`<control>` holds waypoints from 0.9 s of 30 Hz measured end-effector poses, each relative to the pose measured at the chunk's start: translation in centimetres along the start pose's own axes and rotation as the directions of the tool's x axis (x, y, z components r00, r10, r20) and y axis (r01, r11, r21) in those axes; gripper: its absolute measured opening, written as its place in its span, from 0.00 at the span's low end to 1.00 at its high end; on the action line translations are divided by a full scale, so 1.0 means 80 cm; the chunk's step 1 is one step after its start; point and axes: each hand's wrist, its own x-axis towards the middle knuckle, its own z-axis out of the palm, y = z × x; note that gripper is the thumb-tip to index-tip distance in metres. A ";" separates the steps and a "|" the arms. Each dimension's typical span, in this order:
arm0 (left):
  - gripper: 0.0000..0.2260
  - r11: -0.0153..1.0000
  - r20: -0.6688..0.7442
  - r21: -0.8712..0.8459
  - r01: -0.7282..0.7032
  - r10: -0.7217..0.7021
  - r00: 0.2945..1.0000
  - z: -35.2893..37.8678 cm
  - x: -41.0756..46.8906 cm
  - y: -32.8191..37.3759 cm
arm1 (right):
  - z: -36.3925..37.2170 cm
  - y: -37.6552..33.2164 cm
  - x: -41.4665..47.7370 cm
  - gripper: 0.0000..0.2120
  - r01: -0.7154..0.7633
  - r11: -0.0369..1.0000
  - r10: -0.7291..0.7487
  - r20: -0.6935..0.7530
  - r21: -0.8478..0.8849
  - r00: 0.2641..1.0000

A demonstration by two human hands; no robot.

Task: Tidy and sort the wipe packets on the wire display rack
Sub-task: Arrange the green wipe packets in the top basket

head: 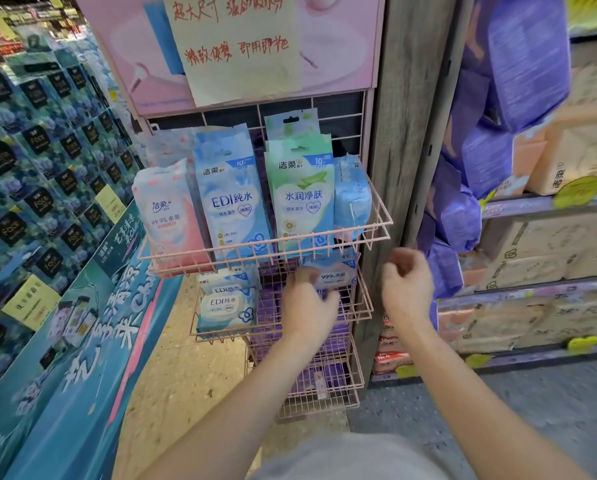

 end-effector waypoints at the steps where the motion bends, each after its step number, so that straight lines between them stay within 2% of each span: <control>1: 0.13 0.998 0.006 -0.002 -0.061 0.061 0.998 -0.006 -0.015 0.011 | -0.011 -0.019 0.001 0.13 0.023 0.993 -0.015 -0.066 0.119 0.998; 3: 0.09 0.984 -0.036 -0.040 -0.176 0.174 0.984 -0.021 -0.039 0.035 | -0.029 -0.062 0.006 0.12 0.095 0.959 -0.063 -0.127 0.266 0.990; 5: 0.07 0.960 -0.117 -0.087 -0.267 0.256 0.960 -0.033 -0.053 0.057 | -0.040 -0.114 0.013 0.11 0.189 0.961 -0.184 -0.044 0.201 0.982; 7: 0.07 0.936 -0.198 -0.094 -0.338 0.315 0.928 -0.044 -0.063 0.075 | -0.038 -0.148 0.023 0.14 0.280 0.957 -0.264 0.179 -0.073 0.948; 9: 0.07 0.910 -0.273 -0.082 -0.406 0.372 0.887 -0.055 -0.069 0.091 | -0.027 -0.162 0.029 0.24 0.389 0.845 -0.251 0.371 -0.366 0.894; 10: 0.07 0.900 -0.294 -0.074 -0.429 0.391 0.872 -0.061 -0.069 0.097 | -0.020 -0.165 0.031 0.28 0.400 0.803 -0.215 0.412 -0.441 0.885; 13: 0.09 0.882 -0.310 -0.085 -0.463 0.418 0.854 -0.074 -0.060 0.107 | -0.008 -0.172 0.031 0.35 0.359 0.756 -0.141 0.398 -0.548 0.906; 16: 0.10 0.888 -0.302 -0.101 -0.448 0.402 0.864 -0.083 -0.051 0.111 | 0.004 -0.179 0.028 0.30 0.324 0.721 -0.180 0.287 -0.612 0.941; 20: 0.11 0.873 -0.295 -0.120 -0.472 0.423 0.857 -0.087 -0.047 0.116 | 0.009 -0.172 0.025 0.24 0.286 0.860 -0.224 0.191 -0.423 0.956; 24: 0.14 0.859 -0.262 -0.114 -0.499 0.458 0.849 -0.087 -0.041 0.124 | 0.006 -0.173 0.018 0.20 0.314 0.920 -0.307 0.068 -0.236 0.949; 27: 0.20 0.824 -0.280 -0.146 -0.548 0.497 0.822 -0.090 -0.043 0.141 | -0.010 -0.188 0.000 0.20 0.364 0.928 -0.369 -0.086 -0.076 0.925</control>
